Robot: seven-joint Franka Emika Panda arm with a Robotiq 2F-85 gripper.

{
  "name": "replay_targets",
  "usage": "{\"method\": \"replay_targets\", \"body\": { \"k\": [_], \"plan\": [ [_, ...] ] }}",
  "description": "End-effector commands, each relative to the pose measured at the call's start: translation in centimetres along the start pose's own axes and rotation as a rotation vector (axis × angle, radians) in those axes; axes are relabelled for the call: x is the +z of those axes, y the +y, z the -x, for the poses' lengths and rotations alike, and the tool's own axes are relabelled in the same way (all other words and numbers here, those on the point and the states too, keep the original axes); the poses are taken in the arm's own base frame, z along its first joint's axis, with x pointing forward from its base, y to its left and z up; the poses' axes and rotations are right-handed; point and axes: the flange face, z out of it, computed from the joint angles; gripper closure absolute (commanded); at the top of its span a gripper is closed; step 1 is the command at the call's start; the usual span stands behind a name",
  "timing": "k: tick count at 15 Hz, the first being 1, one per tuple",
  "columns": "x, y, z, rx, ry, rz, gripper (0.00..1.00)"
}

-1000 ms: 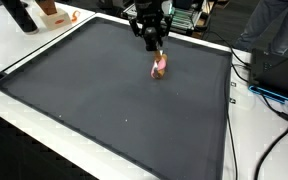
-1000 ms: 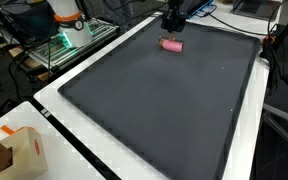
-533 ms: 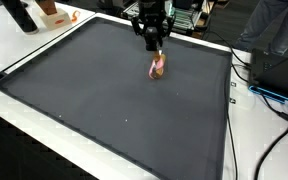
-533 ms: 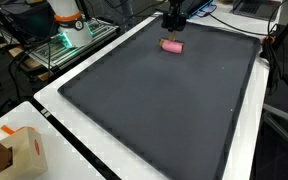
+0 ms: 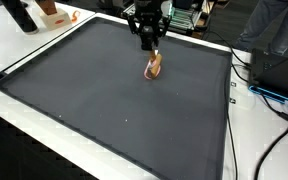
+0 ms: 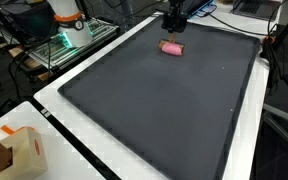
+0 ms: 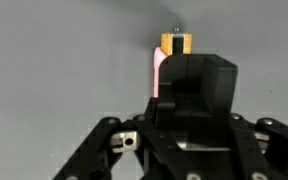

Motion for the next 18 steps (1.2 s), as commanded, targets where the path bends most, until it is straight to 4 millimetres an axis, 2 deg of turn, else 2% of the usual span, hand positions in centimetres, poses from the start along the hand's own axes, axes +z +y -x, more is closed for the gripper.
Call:
{"method": "replay_targets", "body": {
  "k": [1, 6, 10, 13, 18],
  "plan": [
    [3.7, 3.7, 0.3, 0.032, -0.029, 0.074, 0.76],
    [2.7, 6.8, 0.3, 0.081, -0.030, 0.124, 0.76],
    [2.9, 8.8, 0.5, 0.111, -0.057, 0.129, 0.76],
    [2.8, 8.6, 0.6, 0.108, -0.072, 0.090, 0.76],
    [2.7, 6.2, 0.6, 0.000, -0.056, -0.012, 0.76]
  ]
}}
